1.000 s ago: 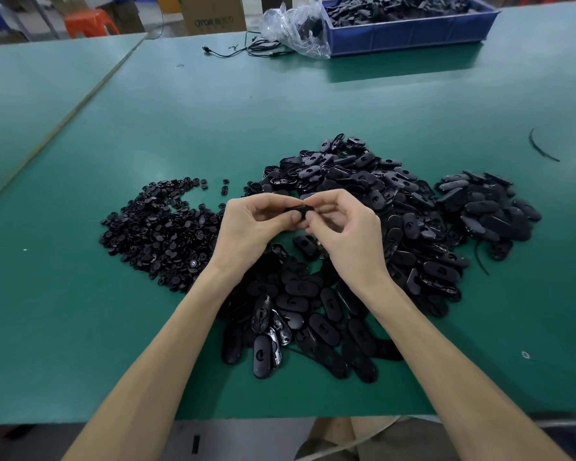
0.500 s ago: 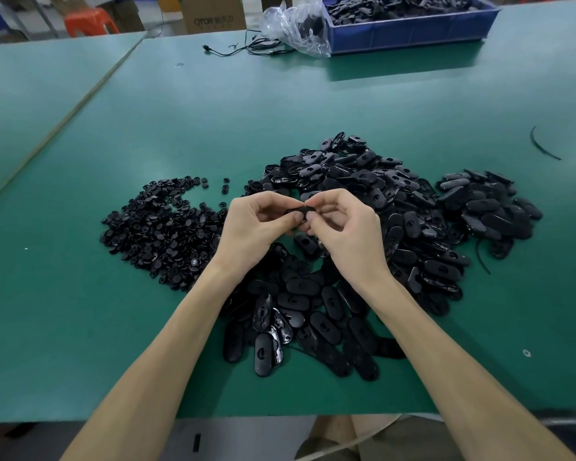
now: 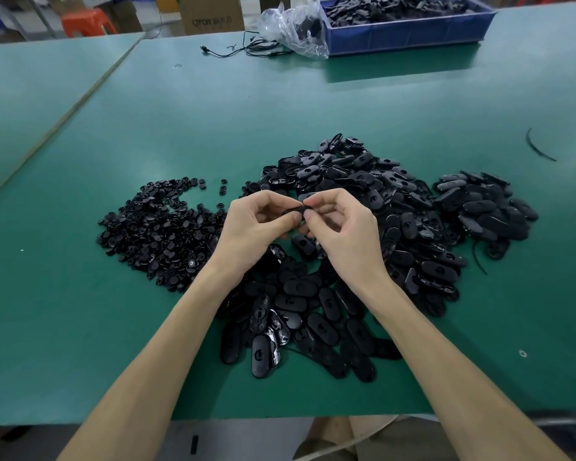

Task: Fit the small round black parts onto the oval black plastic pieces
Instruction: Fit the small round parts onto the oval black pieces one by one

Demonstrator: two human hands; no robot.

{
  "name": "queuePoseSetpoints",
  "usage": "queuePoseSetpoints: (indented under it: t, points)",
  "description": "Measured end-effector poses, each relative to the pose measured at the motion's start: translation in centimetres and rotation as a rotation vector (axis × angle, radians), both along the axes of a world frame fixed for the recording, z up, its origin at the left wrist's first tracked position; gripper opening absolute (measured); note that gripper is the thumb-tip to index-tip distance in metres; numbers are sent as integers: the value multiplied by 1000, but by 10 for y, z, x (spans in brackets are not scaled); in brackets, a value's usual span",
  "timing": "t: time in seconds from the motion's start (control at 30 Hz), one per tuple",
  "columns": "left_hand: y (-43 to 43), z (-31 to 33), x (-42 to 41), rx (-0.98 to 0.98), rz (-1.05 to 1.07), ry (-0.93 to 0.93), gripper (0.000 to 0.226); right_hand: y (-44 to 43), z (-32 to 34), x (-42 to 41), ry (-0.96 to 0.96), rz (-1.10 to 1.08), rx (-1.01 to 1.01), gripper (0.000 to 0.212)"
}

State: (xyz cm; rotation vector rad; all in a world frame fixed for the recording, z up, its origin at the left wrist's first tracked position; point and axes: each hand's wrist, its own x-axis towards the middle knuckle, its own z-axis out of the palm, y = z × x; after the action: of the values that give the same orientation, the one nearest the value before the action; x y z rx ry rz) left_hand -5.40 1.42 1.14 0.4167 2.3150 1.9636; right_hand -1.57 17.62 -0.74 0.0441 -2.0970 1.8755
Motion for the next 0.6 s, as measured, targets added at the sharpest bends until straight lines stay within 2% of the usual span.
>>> queuePoseSetpoints:
  t: [0.17, 0.27, 0.37, 0.5, 0.53, 0.6]
  points:
    - [-2, 8, 3, 59, 88, -8, 14, 0, -2, -2, -18, -53, 55, 19]
    - [-1, 29, 2, 50, 106, 9, 15, -1, -2, -4, -50, -48, 73, 14]
    - [21, 59, 4, -55, -31, 62, 18, -3, -2, -5, -72, -26, 114, 10]
    - [90, 80, 4, -190, -269, 116, 23, 3, -9, -4, -64, -36, 229, 22]
    - [111, 78, 3, -216, -288, 135, 22, 4, -10, -2, -43, 18, 178, 17]
    - [150, 69, -2, -270, -305, 129, 19, 3, -4, 0, -44, 78, 11, 21]
